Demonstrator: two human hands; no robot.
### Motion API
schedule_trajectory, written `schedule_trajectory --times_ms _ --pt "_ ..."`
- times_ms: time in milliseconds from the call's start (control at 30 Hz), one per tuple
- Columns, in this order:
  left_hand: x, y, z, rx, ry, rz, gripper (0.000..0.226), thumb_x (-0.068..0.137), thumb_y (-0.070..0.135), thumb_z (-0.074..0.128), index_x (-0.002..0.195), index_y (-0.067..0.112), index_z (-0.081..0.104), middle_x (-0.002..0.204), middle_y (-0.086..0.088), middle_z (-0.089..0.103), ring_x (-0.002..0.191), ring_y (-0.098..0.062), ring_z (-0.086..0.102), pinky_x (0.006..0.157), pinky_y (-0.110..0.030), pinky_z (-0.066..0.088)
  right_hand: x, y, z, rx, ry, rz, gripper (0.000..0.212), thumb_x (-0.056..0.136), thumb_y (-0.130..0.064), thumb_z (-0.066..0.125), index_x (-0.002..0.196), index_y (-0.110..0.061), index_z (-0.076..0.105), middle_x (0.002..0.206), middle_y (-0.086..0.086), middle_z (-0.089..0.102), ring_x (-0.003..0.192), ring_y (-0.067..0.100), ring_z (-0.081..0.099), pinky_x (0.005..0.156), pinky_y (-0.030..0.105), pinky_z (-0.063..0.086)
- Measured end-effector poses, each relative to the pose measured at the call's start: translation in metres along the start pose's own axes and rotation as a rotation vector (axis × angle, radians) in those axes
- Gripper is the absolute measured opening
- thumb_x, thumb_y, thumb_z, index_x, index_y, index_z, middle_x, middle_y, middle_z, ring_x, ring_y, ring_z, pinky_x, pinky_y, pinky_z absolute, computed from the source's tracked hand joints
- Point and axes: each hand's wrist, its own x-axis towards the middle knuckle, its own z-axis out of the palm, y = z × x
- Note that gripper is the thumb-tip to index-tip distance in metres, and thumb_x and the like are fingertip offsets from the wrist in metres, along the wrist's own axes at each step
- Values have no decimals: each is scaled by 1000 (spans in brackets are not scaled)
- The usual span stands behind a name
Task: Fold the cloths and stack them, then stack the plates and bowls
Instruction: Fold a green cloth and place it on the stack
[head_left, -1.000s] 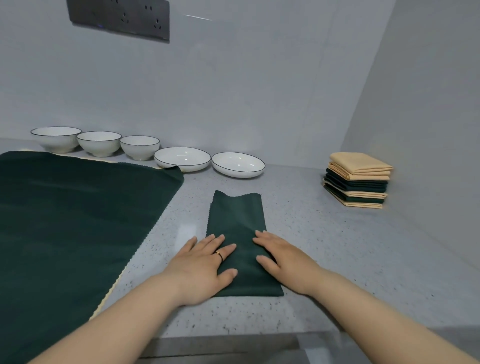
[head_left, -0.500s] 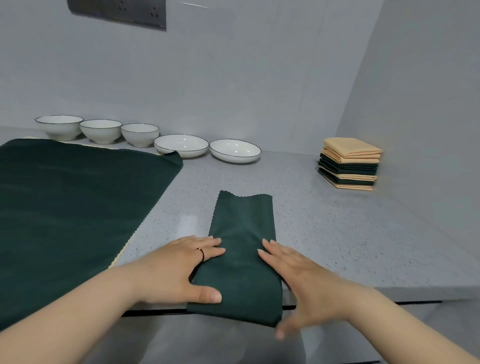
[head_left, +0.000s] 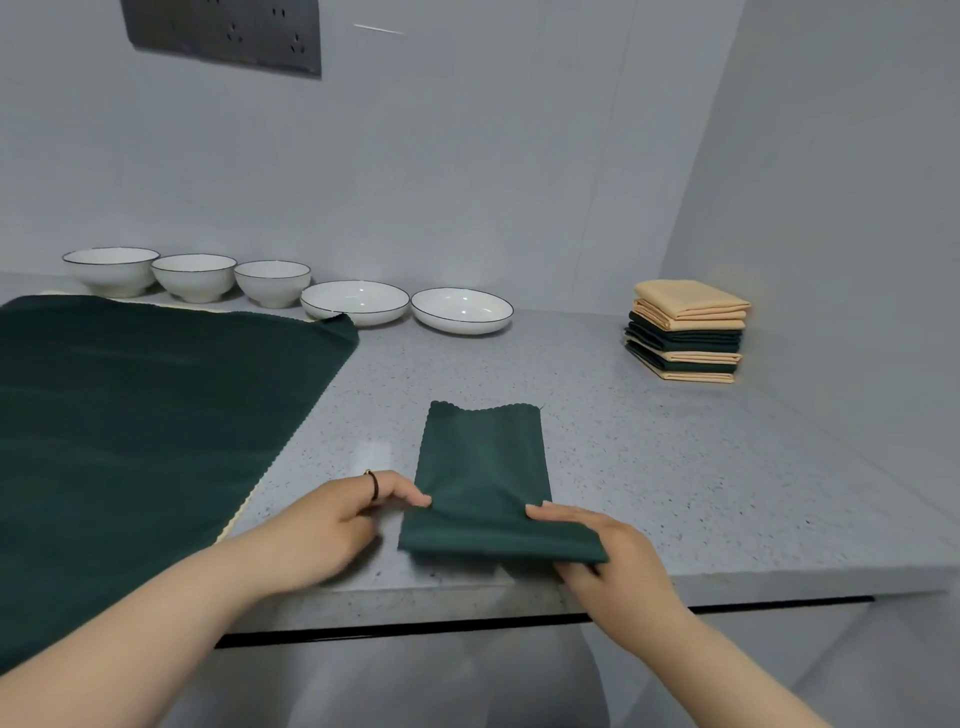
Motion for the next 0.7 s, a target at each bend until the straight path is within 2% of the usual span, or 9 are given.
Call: schedule_trajectory --times_ms 33,67,100,167,233,333,467,600,700 --pt "1 0 1 11 1 -7 66 80 -8 35 93 54 57 98 25 67 98 -6 60 90 -20 43 1 2 0 5 8 35 20 90 -15 52 93 -24 70 82 -39 54 86 -17 49 70 -4 34" --pt "1 1 2 17 -7 -12 59 79 -6 39 94 48 58 89 25 67 86 -9 60 80 -20 44 3 0 -1 14 21 79 24 91 -22 52 71 -19 65 53 -33 50 66 -10 49 58 6 35" --pt "2 3 3 5 -7 -25 50 79 -4 44 94 43 58 79 26 65 73 -9 56 71 -19 43 7 0 -1 7 41 124 39 91 -27 52 54 -17 49 40 -19 44 55 -2 45 51 14 33" --pt "5 7 8 28 34 -10 37 80 8 57 92 43 53 73 21 62 65 -11 49 65 -21 43 14 -4 -2 42 70 206 52 89 -33 54 45 -18 30 37 -10 43 47 6 42 48 19 30" --pt "12 15 12 62 133 -14 28 80 23 66 87 45 49 82 7 64 71 -14 53 69 -20 46 22 -6 -4 97 113 265 53 87 -34 56 44 -19 30 35 -3 38 42 9 38 48 20 29" --pt "26 19 16 21 271 -79 20 82 24 66 82 37 52 84 -3 66 79 -18 60 73 -21 46 35 -9 -6 100 118 272 50 86 -36 57 50 -16 28 47 -3 28 49 11 27 50 23 21" --pt "48 14 15 -43 325 -161 7 85 22 64 83 22 58 38 12 43 43 1 44 53 -7 34 61 -7 1 206 121 401 38 87 -35 57 60 -16 39 53 -5 35 54 13 33 54 28 25" --pt "64 10 14 49 316 -203 10 86 30 61 82 22 57 58 2 53 61 -14 50 71 -30 46 74 -12 10 -64 54 444 18 91 -39 48 92 -21 50 77 -8 49 73 13 45 48 19 26" --pt "72 8 13 136 322 -250 24 87 39 58 95 16 58 64 5 54 63 -13 51 65 -30 42 77 -11 10 -92 28 463 26 91 -36 47 72 -19 41 67 -8 43 66 13 43 48 21 26"
